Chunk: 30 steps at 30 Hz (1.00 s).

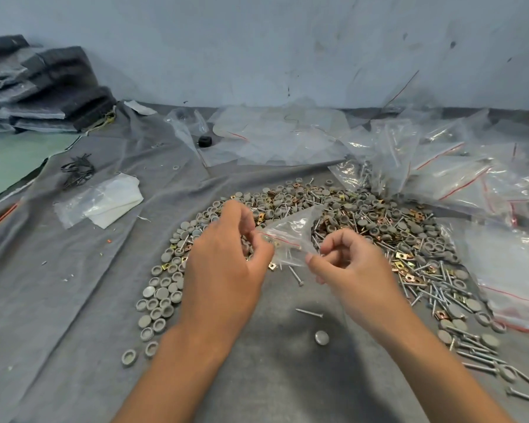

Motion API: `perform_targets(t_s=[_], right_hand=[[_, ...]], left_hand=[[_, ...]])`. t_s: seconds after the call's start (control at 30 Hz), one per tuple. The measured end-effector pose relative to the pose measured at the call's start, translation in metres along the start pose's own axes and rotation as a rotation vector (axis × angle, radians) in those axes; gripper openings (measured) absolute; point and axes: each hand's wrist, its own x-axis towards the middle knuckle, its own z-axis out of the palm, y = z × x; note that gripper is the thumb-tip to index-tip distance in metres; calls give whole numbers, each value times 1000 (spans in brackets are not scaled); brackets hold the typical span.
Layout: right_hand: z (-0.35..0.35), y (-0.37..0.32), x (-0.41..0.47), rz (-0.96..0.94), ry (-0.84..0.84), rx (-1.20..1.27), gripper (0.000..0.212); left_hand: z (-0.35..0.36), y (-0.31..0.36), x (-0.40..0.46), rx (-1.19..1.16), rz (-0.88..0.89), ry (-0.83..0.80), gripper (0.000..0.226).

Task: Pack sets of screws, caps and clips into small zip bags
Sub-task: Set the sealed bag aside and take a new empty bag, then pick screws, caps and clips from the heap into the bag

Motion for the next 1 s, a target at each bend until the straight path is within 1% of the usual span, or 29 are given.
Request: perform_targets(t_s=[0.07, 0.13, 0.17, 0.23, 0.27, 0.3, 0.33, 0.43, 0.5, 0.57, 0.63, 0.7, 0.8, 0.9, 0.93, 0.97, 1.0], right_hand=[[4, 3, -3, 2, -110, 1, 17], [2, 6, -5, 52, -280, 5, 26], [-1, 9, -6, 55, -357, -98, 31], [-9, 19, -6, -17, -432, -502, 31], [-11, 22, -8, -72, -429, -689, 27], [-12, 24, -10, -118, -409, -791, 22], [-12, 25, -11, -148, -397, -811, 16], [-11, 27, -11, -182, -390, -797, 12], [-8, 27, -6, -144, -324, -773, 11], [-2, 26, -1, -129, -232, -728, 9], [8, 25, 2, -165, -177, -691, 2], [17, 28, 5, -179, -173, -691, 8], [21, 33, 7, -174, -167, -786, 12], [18, 37, 2, -257, -189, -970, 14], [15, 36, 0, -276, -190, -965, 13], [12, 31, -1, -268, -182, -887, 9], [9, 25, -2, -261, -170, -755, 6]], left_hand=[[5, 5, -2, 72, 55, 26, 15], [9, 7, -4, 87, 97, 20, 11], [11, 6, -4, 82, 100, 8, 12], [12, 1, -2, 72, 92, -6, 16], [13, -2, -1, 76, 93, -6, 19], [14, -5, 0, 84, 98, -6, 21], [14, -6, 0, 88, 104, -10, 23], [17, -9, 0, 75, 95, -36, 27], [18, -10, 1, 71, 66, -48, 29], [18, -12, 1, 84, 52, -67, 23], [18, -13, 1, 104, 53, -77, 15], [17, -14, 1, 105, 44, -94, 11], [16, -16, 2, 85, 27, -112, 16], [13, -19, 3, 51, 21, -109, 31], [13, -20, 4, 54, 24, -112, 33], [11, -19, 4, 69, 24, -116, 33], [11, -19, 4, 89, 21, -125, 33]])
